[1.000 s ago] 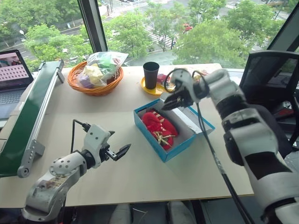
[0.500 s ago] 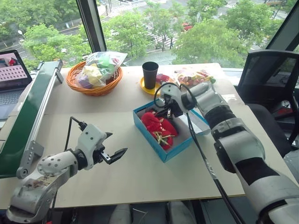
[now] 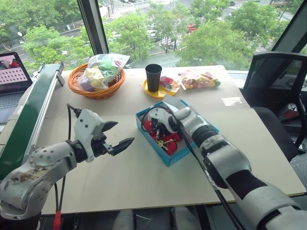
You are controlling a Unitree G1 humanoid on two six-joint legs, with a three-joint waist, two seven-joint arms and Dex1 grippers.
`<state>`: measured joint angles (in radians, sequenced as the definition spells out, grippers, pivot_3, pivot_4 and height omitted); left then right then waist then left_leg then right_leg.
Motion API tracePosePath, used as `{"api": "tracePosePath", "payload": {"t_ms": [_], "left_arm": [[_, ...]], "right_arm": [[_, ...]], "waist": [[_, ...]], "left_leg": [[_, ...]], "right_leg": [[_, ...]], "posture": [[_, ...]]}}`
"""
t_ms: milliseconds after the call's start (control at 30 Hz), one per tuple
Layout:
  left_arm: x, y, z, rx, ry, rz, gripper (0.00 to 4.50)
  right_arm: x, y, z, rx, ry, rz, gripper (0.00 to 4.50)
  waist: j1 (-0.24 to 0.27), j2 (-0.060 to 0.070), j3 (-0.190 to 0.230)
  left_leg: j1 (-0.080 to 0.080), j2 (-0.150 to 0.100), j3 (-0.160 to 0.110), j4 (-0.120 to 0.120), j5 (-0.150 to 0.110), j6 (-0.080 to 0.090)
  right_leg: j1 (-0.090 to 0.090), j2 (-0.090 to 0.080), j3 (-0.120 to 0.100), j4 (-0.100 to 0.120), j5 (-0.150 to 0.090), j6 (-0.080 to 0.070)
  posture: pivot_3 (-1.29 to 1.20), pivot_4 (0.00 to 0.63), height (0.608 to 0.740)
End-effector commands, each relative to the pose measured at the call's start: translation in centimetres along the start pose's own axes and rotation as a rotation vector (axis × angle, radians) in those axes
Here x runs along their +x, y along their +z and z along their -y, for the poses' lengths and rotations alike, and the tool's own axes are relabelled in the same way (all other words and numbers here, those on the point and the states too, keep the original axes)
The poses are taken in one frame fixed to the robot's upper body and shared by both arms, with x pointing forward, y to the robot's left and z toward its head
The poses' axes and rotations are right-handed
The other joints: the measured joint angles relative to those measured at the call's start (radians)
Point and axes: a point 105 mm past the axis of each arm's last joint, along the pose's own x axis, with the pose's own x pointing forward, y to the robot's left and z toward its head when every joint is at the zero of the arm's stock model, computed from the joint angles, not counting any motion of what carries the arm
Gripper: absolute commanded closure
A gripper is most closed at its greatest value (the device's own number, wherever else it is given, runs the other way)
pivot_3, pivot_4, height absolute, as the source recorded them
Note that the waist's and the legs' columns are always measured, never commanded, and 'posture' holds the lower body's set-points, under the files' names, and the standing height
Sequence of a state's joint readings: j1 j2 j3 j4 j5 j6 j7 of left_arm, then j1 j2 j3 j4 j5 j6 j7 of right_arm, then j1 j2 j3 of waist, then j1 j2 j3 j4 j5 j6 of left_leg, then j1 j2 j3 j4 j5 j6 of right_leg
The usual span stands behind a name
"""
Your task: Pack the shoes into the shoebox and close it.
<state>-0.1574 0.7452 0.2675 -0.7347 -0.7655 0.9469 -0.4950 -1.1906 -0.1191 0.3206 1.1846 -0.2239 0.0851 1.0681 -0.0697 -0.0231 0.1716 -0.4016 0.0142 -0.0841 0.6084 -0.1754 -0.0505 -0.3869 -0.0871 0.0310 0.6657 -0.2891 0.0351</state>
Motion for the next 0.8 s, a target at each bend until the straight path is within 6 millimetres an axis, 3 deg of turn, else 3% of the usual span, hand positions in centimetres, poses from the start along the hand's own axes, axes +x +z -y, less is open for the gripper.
{"api": "tracePosePath", "payload": {"t_ms": [33, 133, 233, 333, 400, 467, 600, 633, 800], "left_arm": [[0.1, 1.0, 0.9, 0.029, -0.060, 0.005, 0.00], [0.2, 1.0, 1.4, 0.019, -0.113, -0.008, 0.00], [0.7, 0.9, 1.5, 0.023, -0.161, -0.028, 0.00], [1.4, 0.8, 1.5, 0.030, -0.207, -0.038, 0.00], [2.0, 0.9, 1.7, 0.036, -0.253, -0.044, 0.00], [2.4, 1.0, 1.8, 0.040, -0.285, -0.045, 0.00], [3.0, 1.5, 1.9, 0.054, -0.356, -0.043, 0.00], [3.0, 1.5, 1.8, 0.054, -0.371, -0.044, 0.00], [4.3, 2.3, 1.8, 0.100, -0.466, -0.053, 0.00]], "right_arm": [[-1.1, 0.7, 0.4, 0.026, 0.019, 0.040, 4.48], [-4.1, 4.3, 1.0, 0.080, 0.074, 0.178, 4.48], [-9.0, 7.8, 1.2, 0.120, 0.112, 0.315, 4.48], [-13.3, 9.6, 0.8, 0.134, 0.102, 0.397, 4.48], [-16.5, 9.8, 0.5, 0.162, 0.073, 0.448, 4.48], [-18.1, 8.4, 0.4, 0.179, 0.009, 0.423, 4.48], [-20.0, -0.5, 0.0, 0.285, -0.198, 0.204, 4.48], [-20.3, -2.0, -0.5, 0.299, -0.224, 0.166, 4.48], [-21.0, -5.9, -3.6, 0.471, -0.302, 0.140, 4.48]], "waist": [[0.001, 0.000, 0.000], [0.004, 0.000, 0.000], [0.007, 0.001, 0.002], [0.014, 0.002, 0.003], [0.022, 0.002, 0.003], [0.027, 0.001, 0.003], [0.049, -0.001, 0.001], [0.053, -0.001, 0.002], [0.035, 0.004, 0.006]], "left_leg": [[0.001, 0.000, 0.000, 0.000, 0.000, 0.000], [-0.001, 0.000, 0.000, 0.000, 0.000, 0.000], [-0.005, 0.000, 0.000, 0.000, 0.000, 0.000], [-0.006, 0.000, 0.000, 0.000, 0.000, 0.000], [-0.006, 0.000, 0.000, 0.000, 0.000, 0.000], [-0.006, 0.000, 0.000, 0.000, 0.000, 0.000], [-0.006, 0.000, 0.000, 0.001, 0.000, 0.001], [-0.007, -0.001, 0.000, 0.002, 0.000, 0.001], [-0.008, -0.001, 0.002, 0.003, 0.000, 0.001]], "right_leg": [[0.000, 0.000, 0.000, 0.000, 0.000, 0.000], [0.000, 0.000, 0.000, 0.000, 0.000, 0.000], [-0.004, 0.000, 0.000, -0.001, 0.000, 0.000], [-0.005, 0.000, 0.000, -0.001, 0.000, 0.000], [-0.005, 0.000, 0.000, -0.001, 0.000, 0.000], [-0.004, 0.000, 0.000, -0.002, 0.000, 0.000], [-0.002, 0.000, -0.001, -0.003, -0.001, 0.001], [-0.002, 0.000, 0.000, -0.003, -0.001, 0.001], [-0.005, 0.000, 0.004, -0.001, -0.001, 0.002]], "posture": [[0.00, 0.150, 0.738], [0.00, 0.150, 0.738], [0.00, 0.150, 0.738], [0.00, 0.150, 0.738], [0.00, 0.150, 0.738], [0.00, 0.150, 0.738], [0.00, 0.150, 0.738], [0.00, 0.150, 0.738], [0.00, 0.150, 0.738]]}}
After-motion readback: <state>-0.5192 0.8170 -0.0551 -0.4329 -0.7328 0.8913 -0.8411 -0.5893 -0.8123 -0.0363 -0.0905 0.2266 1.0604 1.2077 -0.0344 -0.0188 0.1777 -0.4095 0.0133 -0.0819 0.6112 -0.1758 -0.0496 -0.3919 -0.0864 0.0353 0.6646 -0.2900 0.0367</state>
